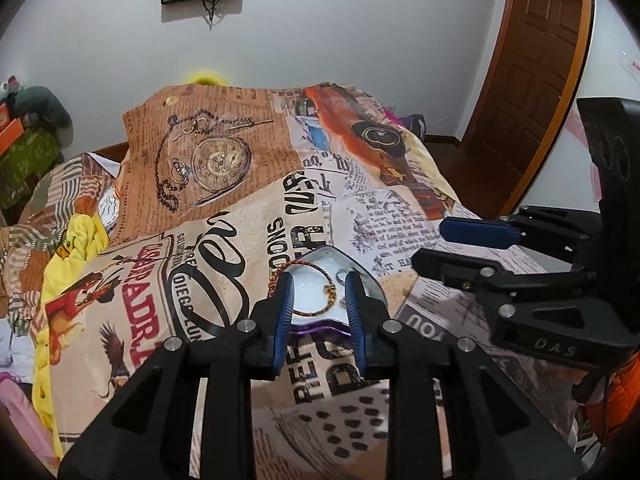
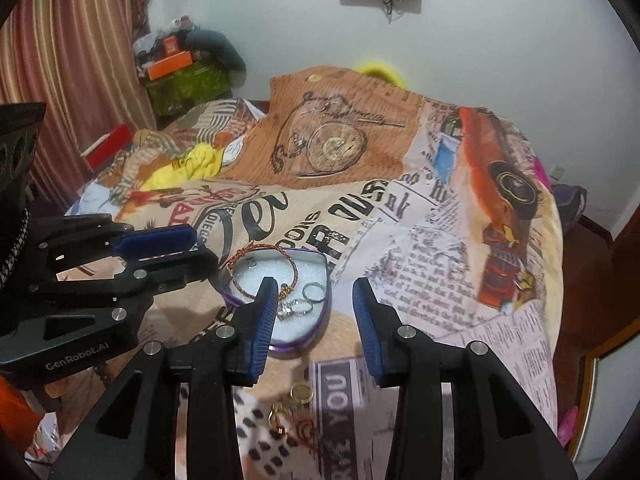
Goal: Organize jewelry
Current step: 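Move the right tool to the red-and-blue beaded bracelet and grasp it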
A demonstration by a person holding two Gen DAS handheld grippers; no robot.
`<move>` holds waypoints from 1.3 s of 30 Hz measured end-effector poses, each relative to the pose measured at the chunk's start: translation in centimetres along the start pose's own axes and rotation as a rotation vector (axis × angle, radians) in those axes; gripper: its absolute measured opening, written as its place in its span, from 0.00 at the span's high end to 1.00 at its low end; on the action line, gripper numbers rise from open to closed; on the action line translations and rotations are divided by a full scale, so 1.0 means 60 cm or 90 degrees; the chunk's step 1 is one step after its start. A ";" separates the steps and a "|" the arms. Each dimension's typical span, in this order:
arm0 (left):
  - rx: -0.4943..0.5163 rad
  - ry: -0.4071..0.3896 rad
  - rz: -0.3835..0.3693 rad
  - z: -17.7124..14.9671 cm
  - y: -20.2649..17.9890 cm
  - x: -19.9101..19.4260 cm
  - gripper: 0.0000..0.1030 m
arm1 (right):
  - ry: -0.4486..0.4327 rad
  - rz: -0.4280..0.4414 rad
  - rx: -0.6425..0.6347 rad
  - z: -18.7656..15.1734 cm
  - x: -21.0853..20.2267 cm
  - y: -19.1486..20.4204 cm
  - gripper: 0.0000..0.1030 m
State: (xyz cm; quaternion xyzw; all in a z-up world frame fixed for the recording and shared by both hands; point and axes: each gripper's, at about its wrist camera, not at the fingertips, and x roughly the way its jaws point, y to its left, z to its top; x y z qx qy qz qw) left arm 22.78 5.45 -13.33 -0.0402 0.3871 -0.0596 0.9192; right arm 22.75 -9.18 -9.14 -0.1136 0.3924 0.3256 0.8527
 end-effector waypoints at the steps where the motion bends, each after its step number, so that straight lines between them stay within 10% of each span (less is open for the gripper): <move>1: 0.000 -0.001 -0.002 -0.001 -0.004 -0.006 0.75 | -0.003 0.000 0.004 -0.002 -0.007 -0.001 0.66; 21: 0.019 0.040 -0.021 -0.050 -0.074 -0.033 0.66 | 0.004 -0.042 0.060 -0.082 -0.084 -0.045 0.66; 39: -0.029 0.127 -0.026 -0.116 -0.048 0.029 0.66 | 0.132 0.011 0.049 -0.161 0.016 -0.034 0.65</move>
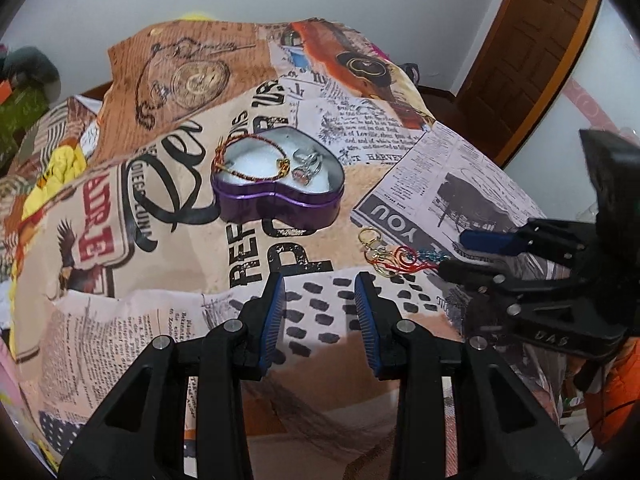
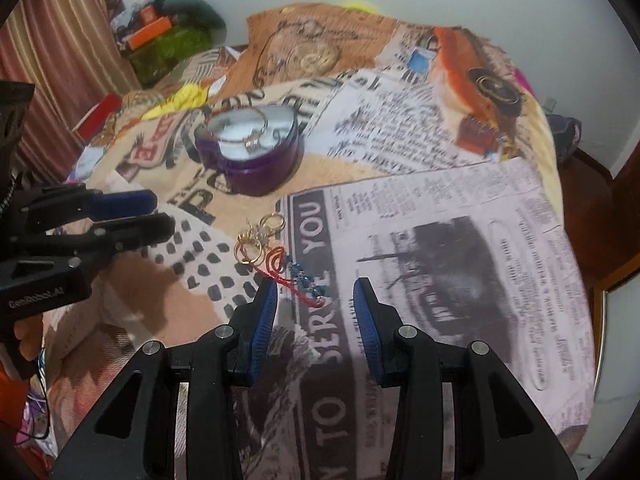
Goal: Organize jewelry
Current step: 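Move the right tool to the red-and-blue beaded bracelet and grasp it, then lift the beaded bracelet with the right tool toward the purple tin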
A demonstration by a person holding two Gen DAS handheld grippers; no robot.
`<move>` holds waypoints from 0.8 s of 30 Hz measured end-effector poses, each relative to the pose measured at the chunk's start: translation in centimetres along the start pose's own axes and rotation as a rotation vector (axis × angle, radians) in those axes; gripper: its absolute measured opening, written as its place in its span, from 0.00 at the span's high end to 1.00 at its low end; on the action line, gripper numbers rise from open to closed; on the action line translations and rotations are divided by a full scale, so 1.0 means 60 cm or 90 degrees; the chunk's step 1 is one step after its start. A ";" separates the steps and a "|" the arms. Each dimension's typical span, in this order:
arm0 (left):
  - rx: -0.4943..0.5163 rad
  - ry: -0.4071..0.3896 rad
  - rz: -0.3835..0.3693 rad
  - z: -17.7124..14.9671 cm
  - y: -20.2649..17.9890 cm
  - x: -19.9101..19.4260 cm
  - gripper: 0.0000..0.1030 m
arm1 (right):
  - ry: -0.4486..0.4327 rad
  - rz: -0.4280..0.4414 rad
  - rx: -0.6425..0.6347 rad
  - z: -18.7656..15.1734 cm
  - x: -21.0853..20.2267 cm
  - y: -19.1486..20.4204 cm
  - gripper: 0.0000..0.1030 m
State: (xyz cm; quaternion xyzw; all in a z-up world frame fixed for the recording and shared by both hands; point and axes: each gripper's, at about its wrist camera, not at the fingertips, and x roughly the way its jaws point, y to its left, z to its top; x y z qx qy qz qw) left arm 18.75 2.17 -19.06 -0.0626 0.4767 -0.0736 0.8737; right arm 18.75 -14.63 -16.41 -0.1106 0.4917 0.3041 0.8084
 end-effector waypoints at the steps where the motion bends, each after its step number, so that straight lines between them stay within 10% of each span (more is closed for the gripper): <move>1: -0.005 0.001 -0.003 0.000 0.003 0.003 0.66 | 0.005 0.003 0.001 0.001 0.007 0.000 0.65; 14: -0.012 0.010 -0.008 -0.003 0.003 0.017 0.66 | -0.016 -0.007 -0.022 -0.005 0.025 0.013 0.65; 18: -0.010 0.011 -0.010 -0.003 -0.002 0.017 0.66 | -0.013 0.020 -0.026 -0.005 0.024 0.024 0.93; 24: 0.000 0.016 -0.017 -0.001 -0.015 0.019 0.66 | -0.024 0.022 -0.016 -0.011 0.014 0.022 0.94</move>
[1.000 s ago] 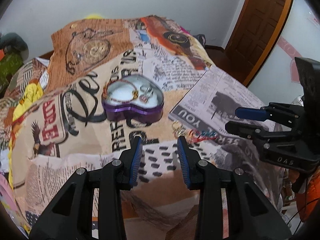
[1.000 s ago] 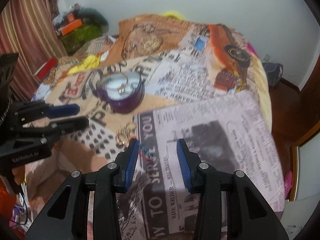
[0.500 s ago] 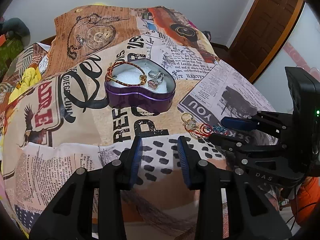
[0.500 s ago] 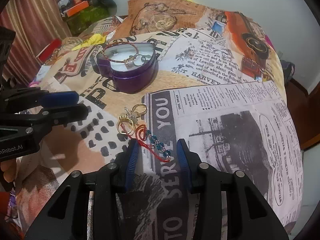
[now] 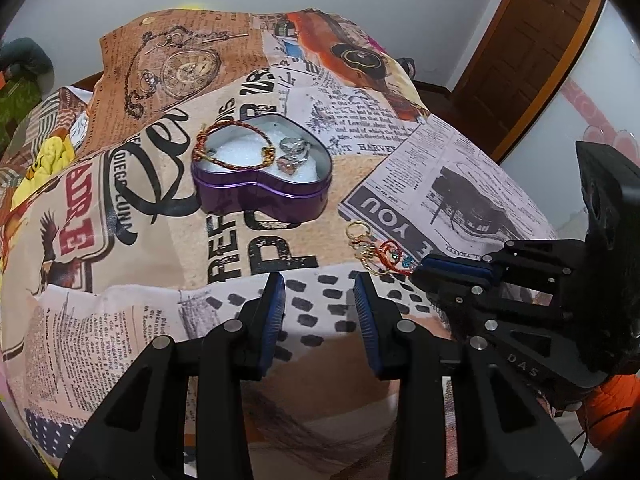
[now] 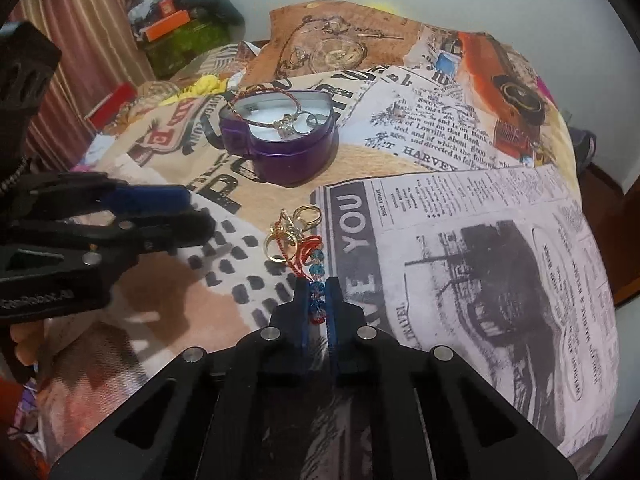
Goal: Organize jewelry
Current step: 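Lift the beaded bracelet with the right tool toward the purple tin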
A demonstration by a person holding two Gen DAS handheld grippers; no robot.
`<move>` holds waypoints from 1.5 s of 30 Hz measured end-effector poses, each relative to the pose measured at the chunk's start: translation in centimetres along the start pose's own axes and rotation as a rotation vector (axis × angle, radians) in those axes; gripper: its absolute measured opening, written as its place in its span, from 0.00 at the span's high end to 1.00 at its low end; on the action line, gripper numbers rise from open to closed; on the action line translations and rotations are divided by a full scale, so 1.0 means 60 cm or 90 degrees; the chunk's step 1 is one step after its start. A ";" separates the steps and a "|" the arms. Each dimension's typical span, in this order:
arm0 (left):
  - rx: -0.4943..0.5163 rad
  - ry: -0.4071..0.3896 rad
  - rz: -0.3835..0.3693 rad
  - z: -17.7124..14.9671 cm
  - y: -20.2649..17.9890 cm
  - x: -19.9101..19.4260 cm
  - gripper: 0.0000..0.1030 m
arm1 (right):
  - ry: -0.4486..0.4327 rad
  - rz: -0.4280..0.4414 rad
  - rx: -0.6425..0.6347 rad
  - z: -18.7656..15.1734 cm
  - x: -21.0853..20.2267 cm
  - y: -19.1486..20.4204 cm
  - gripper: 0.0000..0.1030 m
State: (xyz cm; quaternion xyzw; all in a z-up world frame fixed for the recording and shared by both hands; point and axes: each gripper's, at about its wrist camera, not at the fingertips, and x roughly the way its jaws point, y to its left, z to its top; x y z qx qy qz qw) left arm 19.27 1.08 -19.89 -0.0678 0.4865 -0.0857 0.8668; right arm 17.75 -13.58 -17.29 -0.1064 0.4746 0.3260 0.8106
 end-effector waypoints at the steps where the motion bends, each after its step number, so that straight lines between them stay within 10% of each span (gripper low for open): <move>1: 0.003 0.001 -0.001 0.001 -0.003 0.001 0.66 | -0.003 -0.006 0.003 -0.001 -0.002 -0.003 0.94; 13: 0.008 0.013 -0.025 0.018 -0.024 0.033 0.66 | -0.029 -0.048 0.046 -0.010 -0.035 -0.049 0.94; 23: 0.059 0.019 -0.006 0.025 -0.053 0.058 0.95 | -0.064 -0.054 0.080 -0.002 -0.062 -0.074 0.94; 45: 0.034 -0.087 0.021 0.033 -0.021 -0.050 0.95 | -0.149 -0.053 0.067 0.048 -0.132 -0.036 0.94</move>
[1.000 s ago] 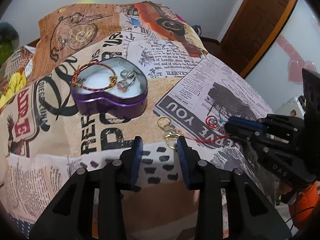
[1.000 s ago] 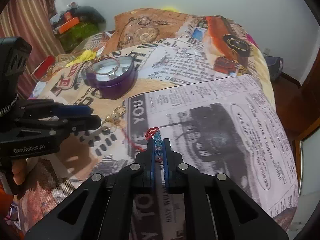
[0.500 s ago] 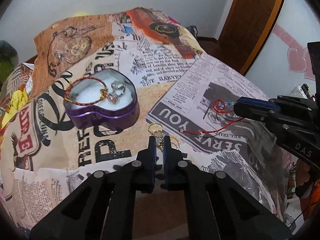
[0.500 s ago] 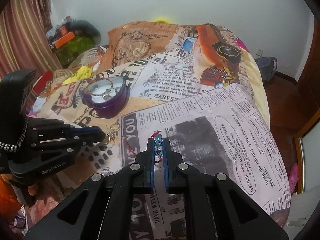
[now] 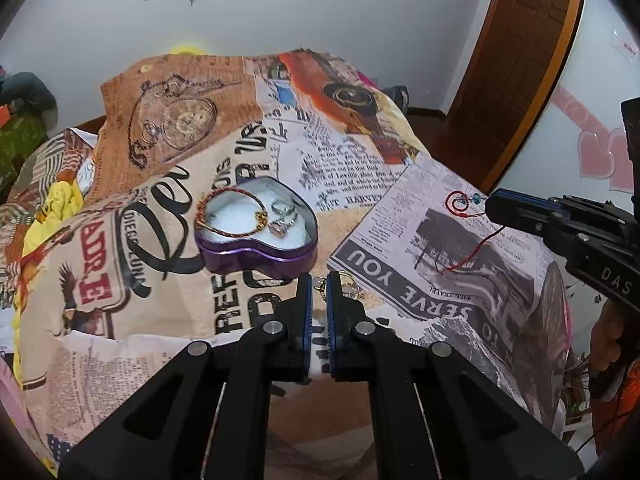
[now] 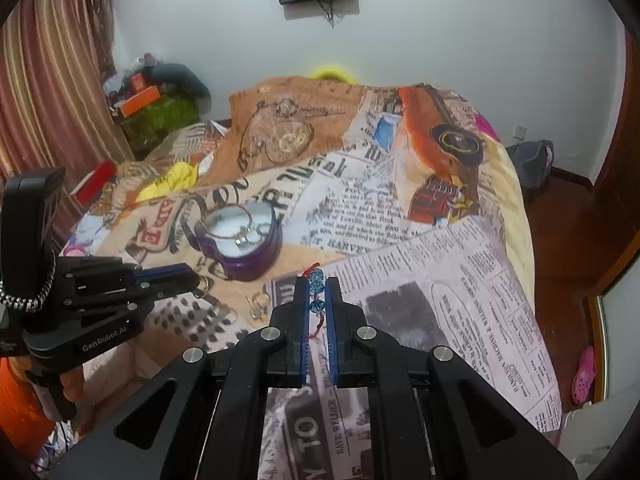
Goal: Organize jewelry
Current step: 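Lift the beaded bracelet with the right tool toward the purple tin, then lower the beaded bracelet into the purple tin and open the right tool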
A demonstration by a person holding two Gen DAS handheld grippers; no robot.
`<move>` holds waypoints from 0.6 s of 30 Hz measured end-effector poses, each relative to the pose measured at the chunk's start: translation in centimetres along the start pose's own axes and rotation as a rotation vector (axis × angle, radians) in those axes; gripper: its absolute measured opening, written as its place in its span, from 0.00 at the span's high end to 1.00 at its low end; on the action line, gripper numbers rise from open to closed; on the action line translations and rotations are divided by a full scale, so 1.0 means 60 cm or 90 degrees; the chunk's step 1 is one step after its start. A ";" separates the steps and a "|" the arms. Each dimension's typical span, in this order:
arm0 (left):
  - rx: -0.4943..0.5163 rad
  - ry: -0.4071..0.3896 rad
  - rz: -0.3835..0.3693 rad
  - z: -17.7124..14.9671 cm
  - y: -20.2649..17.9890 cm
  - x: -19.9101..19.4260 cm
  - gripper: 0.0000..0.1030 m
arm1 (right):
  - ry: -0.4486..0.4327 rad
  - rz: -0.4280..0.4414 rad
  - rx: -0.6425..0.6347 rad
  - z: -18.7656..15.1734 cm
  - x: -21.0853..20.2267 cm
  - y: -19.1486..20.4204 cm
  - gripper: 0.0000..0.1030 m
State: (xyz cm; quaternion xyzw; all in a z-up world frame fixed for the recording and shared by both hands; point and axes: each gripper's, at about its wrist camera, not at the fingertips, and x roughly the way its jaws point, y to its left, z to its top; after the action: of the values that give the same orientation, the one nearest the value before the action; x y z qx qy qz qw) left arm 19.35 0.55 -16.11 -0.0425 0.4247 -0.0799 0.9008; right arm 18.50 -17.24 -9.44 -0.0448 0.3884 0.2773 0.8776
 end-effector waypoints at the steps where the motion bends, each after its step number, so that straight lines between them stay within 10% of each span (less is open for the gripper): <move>1: 0.000 -0.003 0.001 0.001 0.001 -0.003 0.95 | -0.004 -0.001 -0.002 0.004 -0.003 0.005 0.94; 18: -0.014 -0.066 0.021 0.017 0.048 -0.054 0.95 | -0.064 0.030 -0.040 0.066 -0.013 0.075 0.94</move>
State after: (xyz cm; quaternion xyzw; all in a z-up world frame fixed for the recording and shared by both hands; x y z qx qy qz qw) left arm 18.46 3.99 -13.43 -0.0500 0.3788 -0.0582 0.9223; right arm 18.33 -12.66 -5.50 -0.0489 0.3357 0.3121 0.8874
